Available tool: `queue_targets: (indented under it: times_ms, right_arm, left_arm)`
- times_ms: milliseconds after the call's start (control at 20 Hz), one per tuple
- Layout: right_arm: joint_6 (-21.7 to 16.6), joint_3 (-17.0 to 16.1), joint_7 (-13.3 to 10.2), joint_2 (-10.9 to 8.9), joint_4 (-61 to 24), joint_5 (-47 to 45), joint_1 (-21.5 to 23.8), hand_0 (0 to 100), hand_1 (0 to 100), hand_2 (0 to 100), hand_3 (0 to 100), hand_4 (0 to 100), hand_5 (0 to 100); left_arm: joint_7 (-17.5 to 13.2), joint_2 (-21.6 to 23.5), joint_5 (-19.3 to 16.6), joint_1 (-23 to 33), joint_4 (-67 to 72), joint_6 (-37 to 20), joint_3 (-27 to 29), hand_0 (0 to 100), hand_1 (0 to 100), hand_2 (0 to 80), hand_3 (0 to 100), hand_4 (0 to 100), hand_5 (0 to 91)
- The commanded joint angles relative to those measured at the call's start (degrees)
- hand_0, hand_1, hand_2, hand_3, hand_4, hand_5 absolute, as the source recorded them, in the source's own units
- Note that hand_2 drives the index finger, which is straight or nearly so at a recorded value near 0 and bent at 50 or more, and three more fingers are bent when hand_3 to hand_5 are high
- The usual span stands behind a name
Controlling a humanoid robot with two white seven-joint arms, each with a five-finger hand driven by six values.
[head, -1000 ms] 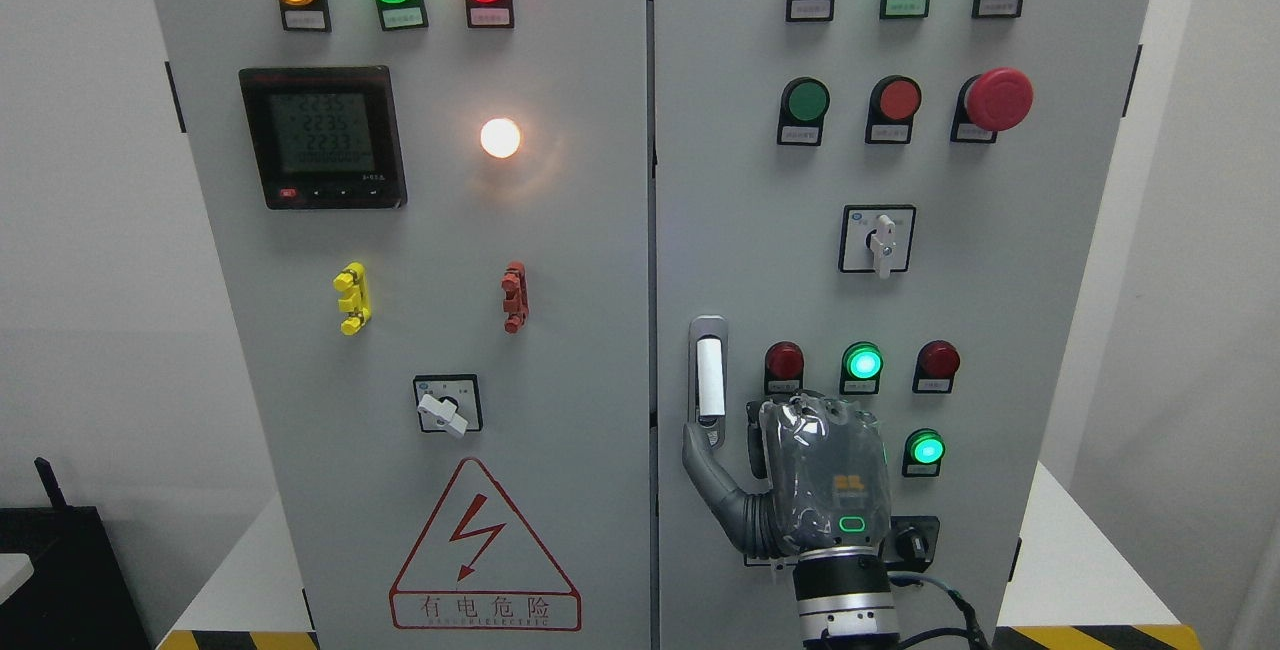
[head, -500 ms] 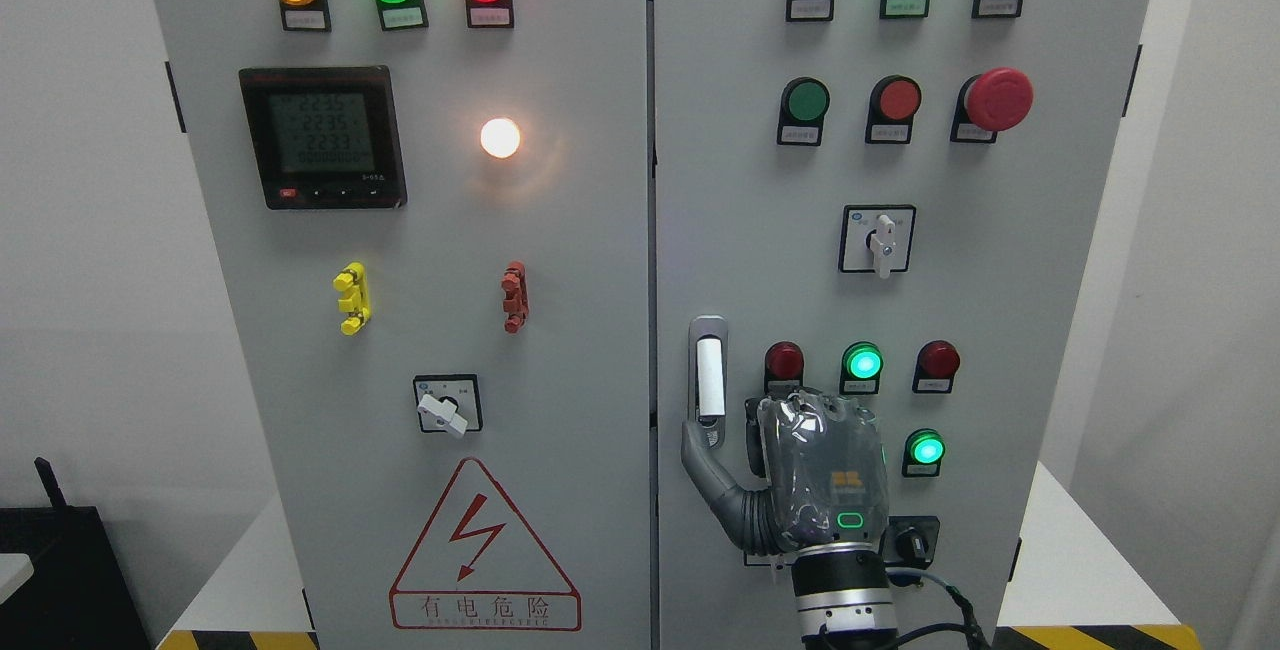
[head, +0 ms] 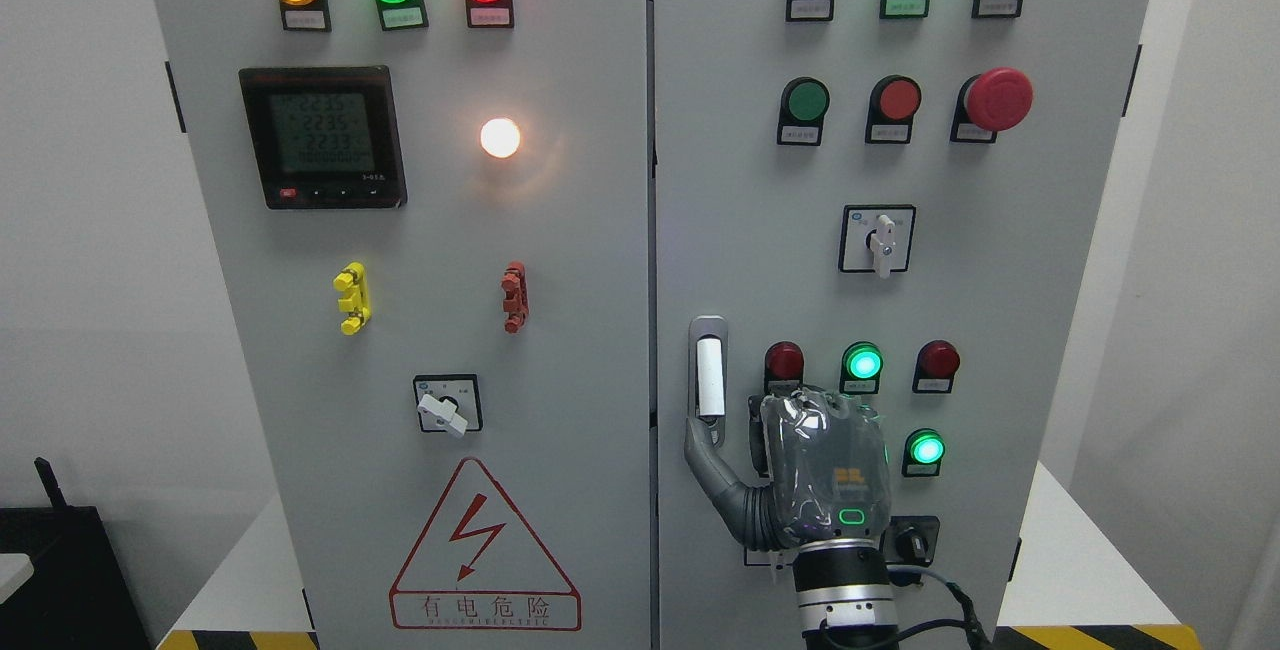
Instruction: Release door handle
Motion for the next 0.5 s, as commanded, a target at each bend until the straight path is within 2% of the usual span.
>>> queue_targets:
  times_ms: [0,450]
  right_arm:
    - [0.04,-0.07,0.02,0.04,0.57,-0.11,-0.38,35,15,100,100,88,92]
    - [0.04,-0.15,-0.06,0.04,0.83,-0.55,-0.39,35,16,100,100,88,92]
  left_arm:
    - [-0.01,0.00,0.00,-1.49,0.00,0.03,0.97,12,39,0.0,0,0,0.0]
    - [-0.01,0.00,0.00,-1.49,0.00,0.03,0.97,12,39,0.0,0,0,0.0]
